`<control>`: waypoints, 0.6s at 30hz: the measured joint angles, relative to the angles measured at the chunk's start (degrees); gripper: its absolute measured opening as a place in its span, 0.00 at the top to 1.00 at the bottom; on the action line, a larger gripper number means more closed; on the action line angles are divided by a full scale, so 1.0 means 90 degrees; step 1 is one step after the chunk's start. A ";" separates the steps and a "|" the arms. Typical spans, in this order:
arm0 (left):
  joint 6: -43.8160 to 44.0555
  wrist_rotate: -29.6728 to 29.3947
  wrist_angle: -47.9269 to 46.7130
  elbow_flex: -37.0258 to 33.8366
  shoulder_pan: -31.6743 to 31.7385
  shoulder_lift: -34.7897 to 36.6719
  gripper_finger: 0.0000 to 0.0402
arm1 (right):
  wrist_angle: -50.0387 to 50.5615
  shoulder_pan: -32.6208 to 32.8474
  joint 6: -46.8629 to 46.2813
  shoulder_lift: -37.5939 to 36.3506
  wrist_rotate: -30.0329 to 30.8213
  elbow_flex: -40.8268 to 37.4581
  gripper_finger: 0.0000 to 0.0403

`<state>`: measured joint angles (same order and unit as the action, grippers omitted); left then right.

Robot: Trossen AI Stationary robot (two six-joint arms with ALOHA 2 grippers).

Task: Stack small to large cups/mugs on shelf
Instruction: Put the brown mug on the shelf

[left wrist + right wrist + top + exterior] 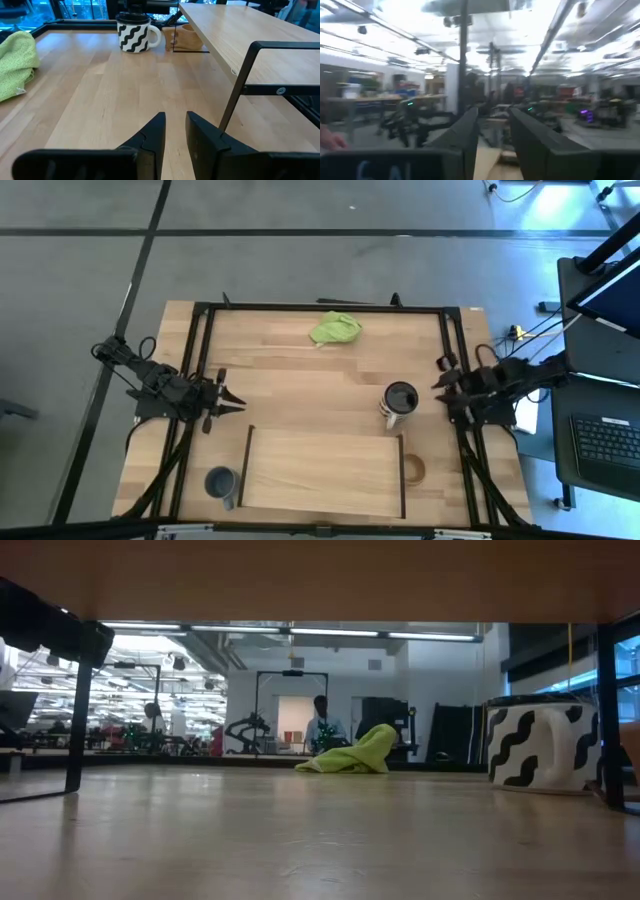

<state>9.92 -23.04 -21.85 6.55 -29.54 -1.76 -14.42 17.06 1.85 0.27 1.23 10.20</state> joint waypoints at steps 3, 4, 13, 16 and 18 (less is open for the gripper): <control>-0.0001 0.0001 0.0000 0.0000 0.0000 0.0000 0.83 | 0.0024 0.0000 -0.0002 0.0001 0.0238 0.0372 0.72; -0.0001 -0.0001 0.0000 0.0000 0.0002 0.0000 0.83 | 0.0028 0.0000 0.0004 0.0000 0.0254 0.0480 0.72; -0.0001 -0.0001 0.0000 0.0000 0.0000 0.0000 0.83 | 0.0060 0.0000 -0.0111 0.0005 0.0261 0.0847 0.72; -0.0001 -0.0001 0.0000 0.0000 0.0002 0.0000 0.83 | 0.0026 0.0000 -0.0443 0.0005 0.0258 0.0847 0.72; -0.0001 -0.0001 0.0000 0.0000 0.0002 0.0000 0.83 | -0.0094 0.0000 -0.0691 0.0005 0.0258 0.0845 0.72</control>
<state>9.92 -23.05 -21.85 6.55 -29.52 -1.76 -15.26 17.06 -4.37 0.32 3.56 17.80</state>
